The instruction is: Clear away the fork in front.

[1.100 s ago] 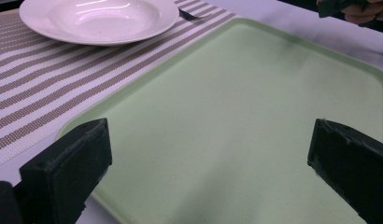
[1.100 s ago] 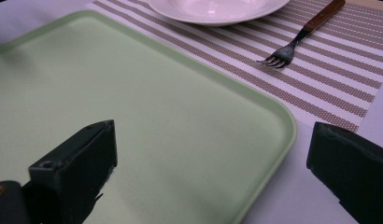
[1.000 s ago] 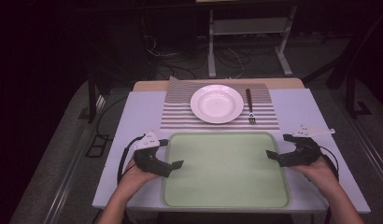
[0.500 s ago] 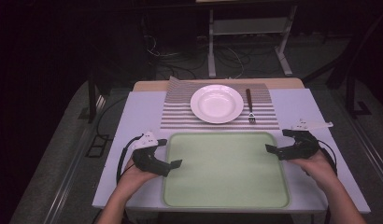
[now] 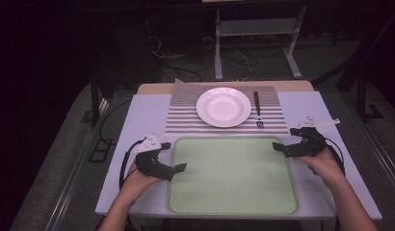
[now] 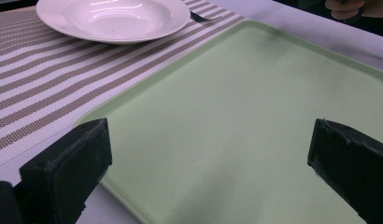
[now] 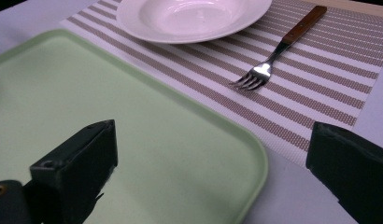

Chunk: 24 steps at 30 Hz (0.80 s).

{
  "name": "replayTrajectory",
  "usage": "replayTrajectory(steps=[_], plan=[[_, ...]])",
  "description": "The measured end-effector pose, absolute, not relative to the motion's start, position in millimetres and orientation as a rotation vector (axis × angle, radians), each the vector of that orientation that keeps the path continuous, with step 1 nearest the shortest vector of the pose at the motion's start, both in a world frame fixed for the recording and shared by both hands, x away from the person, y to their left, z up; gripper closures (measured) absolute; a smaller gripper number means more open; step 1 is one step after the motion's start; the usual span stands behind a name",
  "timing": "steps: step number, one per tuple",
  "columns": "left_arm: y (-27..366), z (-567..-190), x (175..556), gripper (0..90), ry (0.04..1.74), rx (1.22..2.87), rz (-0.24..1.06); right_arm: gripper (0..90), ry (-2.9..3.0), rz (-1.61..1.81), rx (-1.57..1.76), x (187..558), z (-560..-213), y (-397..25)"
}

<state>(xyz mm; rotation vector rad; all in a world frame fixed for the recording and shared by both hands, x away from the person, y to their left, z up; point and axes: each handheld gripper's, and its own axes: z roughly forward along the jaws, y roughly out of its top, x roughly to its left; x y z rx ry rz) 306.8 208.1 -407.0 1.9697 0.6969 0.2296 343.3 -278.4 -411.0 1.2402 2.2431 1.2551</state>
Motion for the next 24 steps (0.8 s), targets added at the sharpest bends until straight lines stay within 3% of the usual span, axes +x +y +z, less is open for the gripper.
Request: replayTrajectory(steps=[24], plan=[[209,-409,308,0.0,0.687,1.971,0.253,5.5,2.184,1.197,1.335,390,-402,-262]])
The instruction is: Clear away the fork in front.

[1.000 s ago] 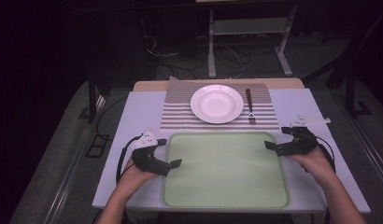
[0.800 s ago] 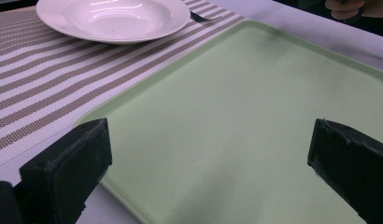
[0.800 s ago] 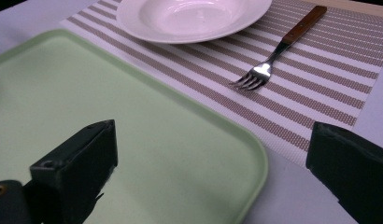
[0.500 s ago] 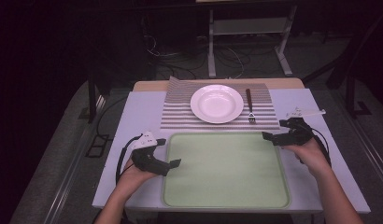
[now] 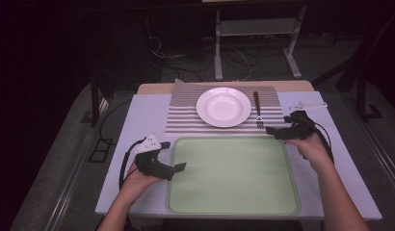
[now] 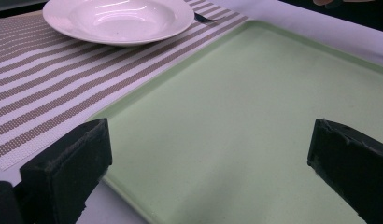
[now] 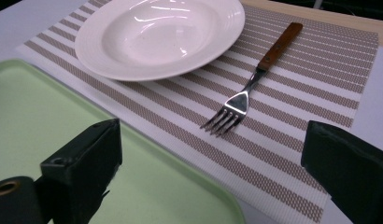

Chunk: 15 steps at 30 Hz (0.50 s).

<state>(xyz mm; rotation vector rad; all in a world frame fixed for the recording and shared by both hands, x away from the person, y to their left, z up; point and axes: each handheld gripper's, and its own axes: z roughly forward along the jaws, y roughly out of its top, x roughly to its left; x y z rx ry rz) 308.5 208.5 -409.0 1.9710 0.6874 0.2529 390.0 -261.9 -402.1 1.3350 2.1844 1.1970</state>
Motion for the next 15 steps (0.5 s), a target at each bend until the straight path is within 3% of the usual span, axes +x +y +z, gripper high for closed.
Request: replayTrajectory(steps=[15], plan=[[209,-409,308,0.0,0.685,1.983,0.271,11.8,2.181,1.169,1.396,429,-396,-249]])
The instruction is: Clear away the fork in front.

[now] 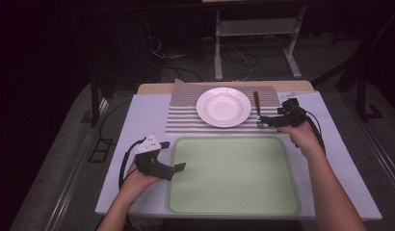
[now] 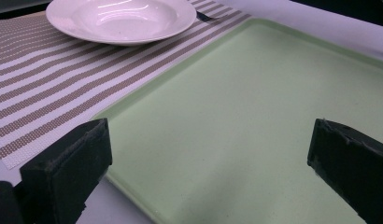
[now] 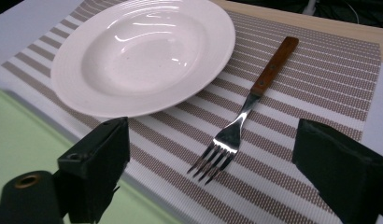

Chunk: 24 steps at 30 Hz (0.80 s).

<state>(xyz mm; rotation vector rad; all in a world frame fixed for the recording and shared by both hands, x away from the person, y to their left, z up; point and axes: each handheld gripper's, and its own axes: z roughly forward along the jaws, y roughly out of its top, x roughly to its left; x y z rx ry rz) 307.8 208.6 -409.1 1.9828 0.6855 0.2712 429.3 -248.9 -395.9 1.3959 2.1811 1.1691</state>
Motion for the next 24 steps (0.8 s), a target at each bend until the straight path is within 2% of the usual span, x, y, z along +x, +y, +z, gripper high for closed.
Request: replayTrajectory(steps=[13,24], plan=[[213,-410,308,0.0,0.69,1.984,0.281,17.2,2.166,1.084,1.472,464,-396,-247],[211,-410,308,0.0,0.682,1.99,0.281,29.3,2.191,1.032,1.527,493,-391,-242]])
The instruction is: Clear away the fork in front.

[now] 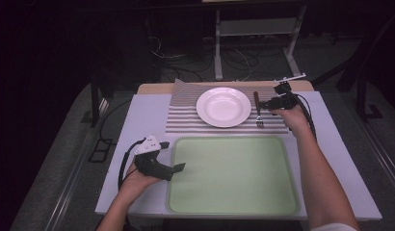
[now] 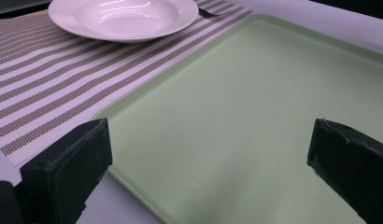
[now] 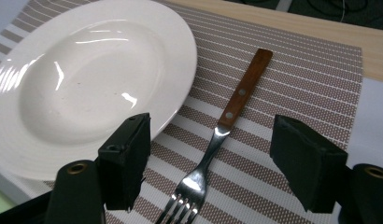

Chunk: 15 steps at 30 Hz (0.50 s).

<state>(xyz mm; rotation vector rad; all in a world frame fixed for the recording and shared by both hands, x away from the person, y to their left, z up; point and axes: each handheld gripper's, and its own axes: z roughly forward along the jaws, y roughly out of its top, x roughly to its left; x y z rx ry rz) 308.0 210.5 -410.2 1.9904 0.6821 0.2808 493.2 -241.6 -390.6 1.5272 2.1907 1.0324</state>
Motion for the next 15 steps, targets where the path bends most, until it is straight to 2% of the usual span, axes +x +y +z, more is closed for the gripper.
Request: replayTrajectory(steps=[15], plan=[[207,-411,307,0.0,0.665,2.003,0.276,46.7,2.297,0.825,1.645,536,-398,-233]])
